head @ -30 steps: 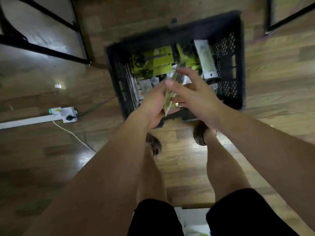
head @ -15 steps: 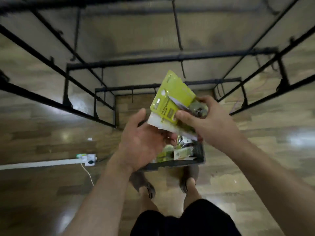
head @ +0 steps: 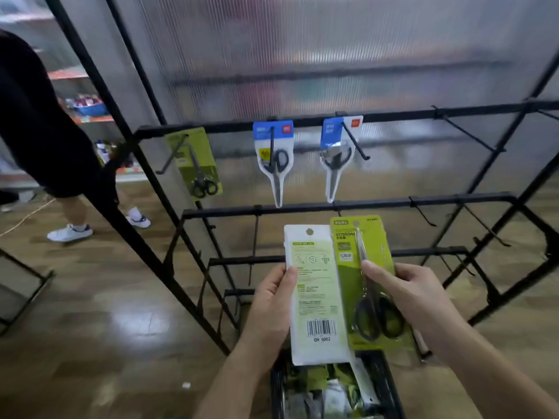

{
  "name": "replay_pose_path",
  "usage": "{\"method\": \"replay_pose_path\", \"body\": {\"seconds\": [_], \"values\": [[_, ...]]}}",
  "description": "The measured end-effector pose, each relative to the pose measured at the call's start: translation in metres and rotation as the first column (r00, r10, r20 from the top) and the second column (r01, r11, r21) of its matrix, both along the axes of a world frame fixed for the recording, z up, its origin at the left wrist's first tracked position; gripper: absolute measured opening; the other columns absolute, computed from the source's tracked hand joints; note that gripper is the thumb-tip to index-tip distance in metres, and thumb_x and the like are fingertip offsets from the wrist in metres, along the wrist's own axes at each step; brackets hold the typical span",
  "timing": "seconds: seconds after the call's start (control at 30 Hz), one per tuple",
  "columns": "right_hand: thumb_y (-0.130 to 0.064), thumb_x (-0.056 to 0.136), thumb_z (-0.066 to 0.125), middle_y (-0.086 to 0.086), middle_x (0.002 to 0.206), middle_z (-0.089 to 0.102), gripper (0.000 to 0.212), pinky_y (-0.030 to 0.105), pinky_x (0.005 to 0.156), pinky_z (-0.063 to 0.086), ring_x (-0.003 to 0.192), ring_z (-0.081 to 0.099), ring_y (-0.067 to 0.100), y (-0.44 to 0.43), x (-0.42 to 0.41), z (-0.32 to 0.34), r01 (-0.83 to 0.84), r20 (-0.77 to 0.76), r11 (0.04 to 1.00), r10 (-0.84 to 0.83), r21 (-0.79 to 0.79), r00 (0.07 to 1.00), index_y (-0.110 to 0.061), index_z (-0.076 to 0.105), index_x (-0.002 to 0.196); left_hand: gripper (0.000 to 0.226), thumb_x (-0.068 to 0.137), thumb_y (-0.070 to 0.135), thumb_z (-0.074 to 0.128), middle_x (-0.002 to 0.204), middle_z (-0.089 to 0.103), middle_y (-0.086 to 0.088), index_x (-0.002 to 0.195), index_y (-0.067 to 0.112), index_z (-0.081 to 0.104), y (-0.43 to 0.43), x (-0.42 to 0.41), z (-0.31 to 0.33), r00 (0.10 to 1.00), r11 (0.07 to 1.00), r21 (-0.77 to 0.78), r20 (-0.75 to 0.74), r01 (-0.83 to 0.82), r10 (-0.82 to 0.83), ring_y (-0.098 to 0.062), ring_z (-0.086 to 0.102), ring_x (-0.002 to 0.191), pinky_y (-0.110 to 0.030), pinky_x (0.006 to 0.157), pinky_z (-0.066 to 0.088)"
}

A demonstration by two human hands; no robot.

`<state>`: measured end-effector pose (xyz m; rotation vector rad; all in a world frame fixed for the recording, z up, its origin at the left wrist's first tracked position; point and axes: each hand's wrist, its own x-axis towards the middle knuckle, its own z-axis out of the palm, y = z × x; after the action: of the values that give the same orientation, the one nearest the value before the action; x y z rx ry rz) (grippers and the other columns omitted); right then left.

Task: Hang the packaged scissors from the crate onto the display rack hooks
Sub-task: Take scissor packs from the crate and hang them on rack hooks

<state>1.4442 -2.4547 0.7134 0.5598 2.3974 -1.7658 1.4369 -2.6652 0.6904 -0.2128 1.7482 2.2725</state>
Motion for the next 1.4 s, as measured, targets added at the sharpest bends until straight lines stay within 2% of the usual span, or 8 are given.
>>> {"method": "replay_pose_path", "body": {"seconds": [0.2, 0.43, 0.73, 0.87, 0.97, 1.13, 1.23, 1.4], "values": [[-0.031, 0.090, 0.072, 0.007, 0.097, 0.080, 0.021, 0.054, 0.096, 0.056, 0.090, 0.078, 0.027, -0.042, 0.018, 0.021, 0.036, -0.148, 0.955, -0.083, -0.296, 0.986, -0.016, 0.078, 0.103, 0.038, 0.107, 0.036, 0.042, 0.124, 0.074, -0.009, 0.130, 0.018, 0.066, -0.028, 0.016, 0.026, 0.988, 0.971, 0.236, 0.141, 0.028, -0.063, -0.029, 0.072, 0.114, -0.055, 0.097, 0.055], [-0.030, 0.090, 0.072, 0.014, 0.099, 0.079, 0.023, 0.054, 0.089, 0.058, 0.084, 0.077, 0.032, -0.064, 0.027, 0.024, 0.065, -0.128, 0.919, -0.124, -0.390, 0.984, -0.011, 0.080, 0.100, 0.057, 0.106, 0.049, 0.030, 0.132, 0.068, -0.017, 0.125, 0.017, 0.074, -0.056, 0.024, 0.021, 0.959, 0.869, 0.489, 0.209, 0.067, -0.191, -0.036, 0.067, 0.120, -0.056, 0.102, 0.049], [-0.025, 0.090, 0.071, 0.007, 0.092, 0.080, 0.018, 0.041, 0.075, 0.064, 0.085, 0.078, 0.024, -0.045, 0.008, 0.056, -0.019, -0.196, 0.939, -0.051, -0.343, 0.979, -0.013, 0.078, 0.100, 0.047, 0.085, 0.030, 0.053, 0.103, 0.074, -0.026, 0.109, -0.002, 0.078, -0.022, 0.012, 0.034, 0.965, 0.813, 0.581, 0.182, 0.048, -0.187, -0.040, 0.075, 0.082, -0.046, 0.069, 0.062], [-0.028, 0.082, 0.073, 0.009, 0.088, 0.080, 0.015, 0.029, 0.061, 0.062, 0.078, 0.078, 0.022, -0.028, 0.011, 0.072, -0.187, -0.249, 0.902, 0.092, -0.389, 0.964, -0.018, 0.083, 0.086, 0.068, 0.109, 0.031, 0.031, 0.156, 0.035, -0.029, 0.155, -0.008, 0.000, -0.009, 0.005, 0.029, 0.999, 0.831, 0.555, 0.004, 0.032, -0.041, -0.041, 0.033, 0.148, -0.048, 0.117, 0.033], [-0.027, 0.078, 0.072, 0.017, 0.088, 0.078, 0.022, 0.029, 0.053, 0.060, 0.069, 0.076, 0.025, -0.019, 0.009, 0.064, -0.169, -0.210, 0.835, 0.066, -0.524, 0.975, -0.010, 0.082, 0.086, 0.080, 0.089, 0.041, 0.076, 0.145, 0.049, -0.014, 0.156, 0.015, 0.042, 0.008, 0.006, 0.012, 0.979, 0.826, 0.559, 0.118, 0.072, -0.166, -0.029, 0.054, 0.125, -0.041, 0.096, 0.050], [-0.035, 0.073, 0.089, 0.017, 0.101, 0.078, 0.031, 0.040, 0.063, 0.063, 0.081, 0.077, 0.032, 0.012, 0.000, 0.050, -0.119, -0.161, 0.790, 0.025, -0.602, 0.987, -0.020, 0.080, 0.098, 0.058, 0.075, 0.014, 0.087, 0.113, 0.074, -0.013, 0.127, 0.020, 0.065, 0.013, 0.000, 0.023, 0.981, 0.972, 0.146, -0.033, -0.185, 0.192, -0.035, 0.072, 0.103, -0.052, 0.090, 0.057], [-0.040, 0.077, 0.086, 0.011, 0.103, 0.078, 0.041, 0.046, 0.068, 0.063, 0.088, 0.077, 0.032, 0.024, -0.005, 0.044, -0.128, -0.170, 0.811, 0.036, -0.571, 0.985, -0.022, 0.074, 0.112, 0.057, 0.075, 0.013, 0.078, 0.101, 0.076, -0.001, 0.127, 0.027, 0.061, -0.002, 0.006, 0.037, 0.925, 0.934, -0.118, -0.224, -0.338, 0.306, -0.018, 0.073, 0.100, -0.034, 0.085, 0.059], [-0.012, 0.082, 0.065, 0.010, 0.096, 0.079, 0.030, 0.027, 0.059, 0.061, 0.082, 0.078, 0.023, 0.009, -0.006, 0.044, -0.193, -0.235, 0.803, 0.067, -0.564, 0.970, -0.012, 0.070, 0.112, 0.056, 0.081, 0.023, 0.071, 0.105, 0.075, 0.003, 0.130, 0.044, 0.058, -0.029, 0.009, 0.058, 0.877, 0.883, -0.209, -0.344, -0.420, 0.336, -0.015, 0.074, 0.099, -0.032, 0.082, 0.061]]}}
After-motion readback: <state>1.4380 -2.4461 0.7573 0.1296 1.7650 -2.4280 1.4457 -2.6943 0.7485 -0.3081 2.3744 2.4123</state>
